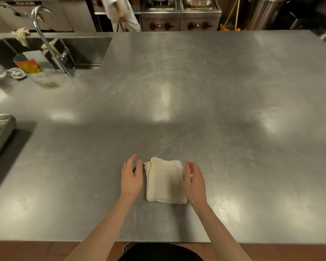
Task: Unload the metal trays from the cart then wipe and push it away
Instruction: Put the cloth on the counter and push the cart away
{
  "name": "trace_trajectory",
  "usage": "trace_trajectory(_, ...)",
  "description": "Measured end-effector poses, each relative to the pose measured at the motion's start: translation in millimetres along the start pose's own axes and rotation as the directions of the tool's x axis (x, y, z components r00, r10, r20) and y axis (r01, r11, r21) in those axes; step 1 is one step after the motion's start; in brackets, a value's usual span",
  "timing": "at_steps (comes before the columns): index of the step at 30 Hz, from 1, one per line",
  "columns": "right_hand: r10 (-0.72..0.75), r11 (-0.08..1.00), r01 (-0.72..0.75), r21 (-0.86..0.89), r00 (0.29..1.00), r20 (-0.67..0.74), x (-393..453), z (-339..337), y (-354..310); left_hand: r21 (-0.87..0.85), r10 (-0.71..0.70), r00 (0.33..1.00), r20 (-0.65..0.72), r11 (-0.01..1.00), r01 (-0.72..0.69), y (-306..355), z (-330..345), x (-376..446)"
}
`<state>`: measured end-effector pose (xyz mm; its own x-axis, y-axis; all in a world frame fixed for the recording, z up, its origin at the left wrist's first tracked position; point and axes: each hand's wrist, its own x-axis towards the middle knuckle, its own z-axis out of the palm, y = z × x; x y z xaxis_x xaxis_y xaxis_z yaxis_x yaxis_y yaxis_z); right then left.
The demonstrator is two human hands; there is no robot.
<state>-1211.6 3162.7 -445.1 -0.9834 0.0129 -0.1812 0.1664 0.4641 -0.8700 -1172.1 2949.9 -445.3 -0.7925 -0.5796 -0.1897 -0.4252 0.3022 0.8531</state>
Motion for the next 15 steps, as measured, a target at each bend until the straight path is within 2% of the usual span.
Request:
trace_trajectory(3,-0.02,0.989,0.015,0.149,0.999,0.035,-8.0,-10.9,-19.7,-0.175,0.028,0.999,-0.016,0.984,-0.03,21.5,-16.9,-5.8)
trace_trajectory(8,-0.167,0.957,0.154,0.244,0.985,0.034,-16.5,-26.3,-62.5,-0.361,0.128,0.985,-0.115,0.918,-0.162,59.1,-40.9,-12.4)
trace_trajectory(15,-0.396,0.844,0.36,0.397,0.918,0.009,-15.9,-40.2,-161.4,-0.425,0.287,0.918,-0.275,0.82,-0.384,103.0,-91.8,-7.1)
